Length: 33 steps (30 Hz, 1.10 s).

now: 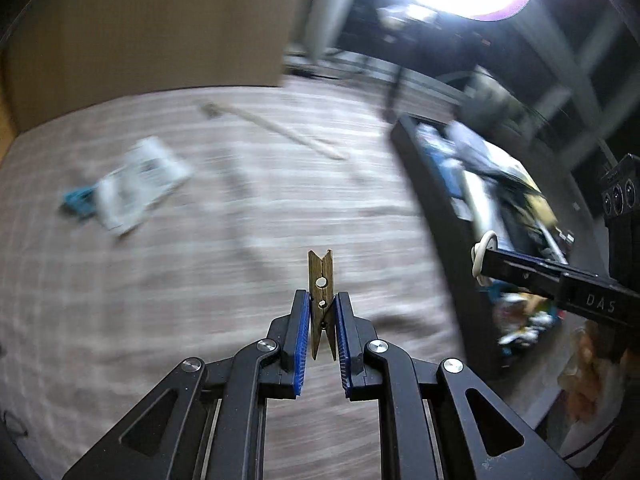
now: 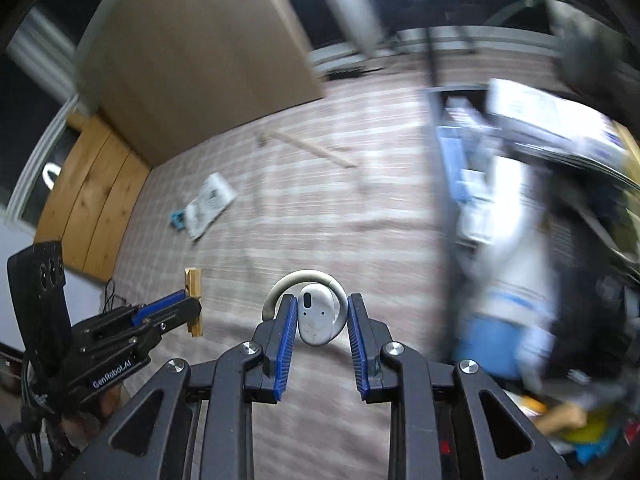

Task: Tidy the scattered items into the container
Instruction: 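Carry clothespin and earbud to the black tray and open both tools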

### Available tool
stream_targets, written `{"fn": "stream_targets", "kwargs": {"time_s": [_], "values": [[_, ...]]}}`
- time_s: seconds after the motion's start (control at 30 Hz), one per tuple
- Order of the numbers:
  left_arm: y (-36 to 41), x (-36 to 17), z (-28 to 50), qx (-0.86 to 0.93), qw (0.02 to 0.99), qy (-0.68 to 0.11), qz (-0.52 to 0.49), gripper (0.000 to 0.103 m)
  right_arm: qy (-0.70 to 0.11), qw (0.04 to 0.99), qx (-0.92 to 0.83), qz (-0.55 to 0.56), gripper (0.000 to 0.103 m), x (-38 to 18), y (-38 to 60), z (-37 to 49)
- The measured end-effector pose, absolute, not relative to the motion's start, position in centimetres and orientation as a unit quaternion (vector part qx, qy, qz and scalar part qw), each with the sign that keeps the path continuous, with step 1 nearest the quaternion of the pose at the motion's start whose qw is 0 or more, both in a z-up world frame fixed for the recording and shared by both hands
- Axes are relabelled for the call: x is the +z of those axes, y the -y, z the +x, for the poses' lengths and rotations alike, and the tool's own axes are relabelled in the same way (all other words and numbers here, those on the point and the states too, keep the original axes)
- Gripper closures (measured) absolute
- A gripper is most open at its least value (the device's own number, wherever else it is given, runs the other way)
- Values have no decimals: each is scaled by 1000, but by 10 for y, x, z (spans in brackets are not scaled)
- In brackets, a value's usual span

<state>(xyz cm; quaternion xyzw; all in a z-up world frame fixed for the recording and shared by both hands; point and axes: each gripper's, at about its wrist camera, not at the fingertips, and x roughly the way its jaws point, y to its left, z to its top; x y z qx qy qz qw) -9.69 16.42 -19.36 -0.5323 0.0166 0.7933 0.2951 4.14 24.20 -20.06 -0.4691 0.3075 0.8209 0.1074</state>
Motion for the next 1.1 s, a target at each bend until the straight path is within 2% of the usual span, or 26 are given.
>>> {"fn": "stream_targets", "kwargs": {"time_s": [0.43,0.87,0.9,0.93,0.97,1.03,1.1], "values": [[-345,-160,-60,746,430,-82,-502,89,-352,245,806,-409,80,-181,-334,199],[-452,-151,-52,723,472,-91,-497,89,-367,289,788,-401,80,-194,-385,236],[-455,-151,-52,721,475,-89,-496,87,-365,288,788,-402,80,-193,-387,237],[-458,-151,-53,720,475,-89,-498,76,-363,285,791,-403,80,-192,-388,237],[-460,-151,-54,723,470,-84,-499,59,-358,283,792,-405,76,-191,-388,236],[-456,-148,-55,729,468,-75,-494,55,-354,291,789,-410,63,-189,-388,235],[-452,-147,-58,729,467,-74,-495,55,-357,294,793,-397,61,-185,-389,238]]}}
